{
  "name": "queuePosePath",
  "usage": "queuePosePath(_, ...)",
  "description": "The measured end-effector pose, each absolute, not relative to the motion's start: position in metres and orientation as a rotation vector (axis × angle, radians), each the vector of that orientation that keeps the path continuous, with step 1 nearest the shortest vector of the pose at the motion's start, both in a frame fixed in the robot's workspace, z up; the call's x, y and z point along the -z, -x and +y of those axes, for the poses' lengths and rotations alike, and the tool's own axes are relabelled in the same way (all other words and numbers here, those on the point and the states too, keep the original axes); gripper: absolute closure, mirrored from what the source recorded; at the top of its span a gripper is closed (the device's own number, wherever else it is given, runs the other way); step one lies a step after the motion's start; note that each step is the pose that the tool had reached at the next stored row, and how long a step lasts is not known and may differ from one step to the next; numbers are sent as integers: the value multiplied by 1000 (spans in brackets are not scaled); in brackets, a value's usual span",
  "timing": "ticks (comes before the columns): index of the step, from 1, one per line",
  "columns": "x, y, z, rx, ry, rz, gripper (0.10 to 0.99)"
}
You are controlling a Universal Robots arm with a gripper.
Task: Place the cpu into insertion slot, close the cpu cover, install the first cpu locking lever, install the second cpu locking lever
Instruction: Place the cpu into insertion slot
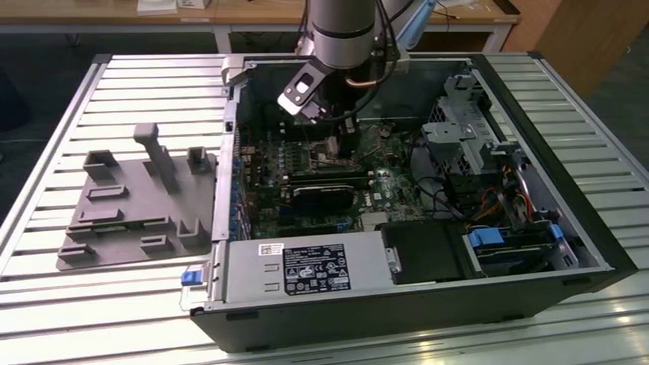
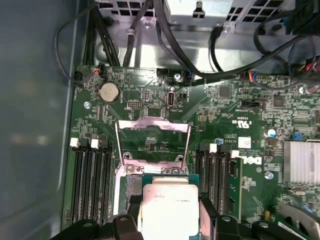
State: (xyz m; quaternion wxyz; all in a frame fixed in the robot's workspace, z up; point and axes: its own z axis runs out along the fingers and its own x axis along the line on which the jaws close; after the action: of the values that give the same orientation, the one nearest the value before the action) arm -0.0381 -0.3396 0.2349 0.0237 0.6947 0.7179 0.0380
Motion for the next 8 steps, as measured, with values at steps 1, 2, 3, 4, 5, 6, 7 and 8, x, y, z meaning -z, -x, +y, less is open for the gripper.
queuePosePath(1,-233,38,-339,-117,-2151,2221,553)
queuePosePath(2,-232,39,-339,-117,-2151,2221,553)
queuePosePath(3,-230,39,-339,-117,-2152,2220,553)
queuePosePath(4,-228,39,-338,-117,-2152,2219,553)
queuePosePath(5,-227,40,-338,-116,-2152,2219,553)
queuePosePath(6,-226,40,-337,-116,-2152,2219,553)
queuePosePath(7,-224,40,-337,-116,-2152,2219,553)
queuePosePath(8,-223,40,-336,-116,-2152,2219,553)
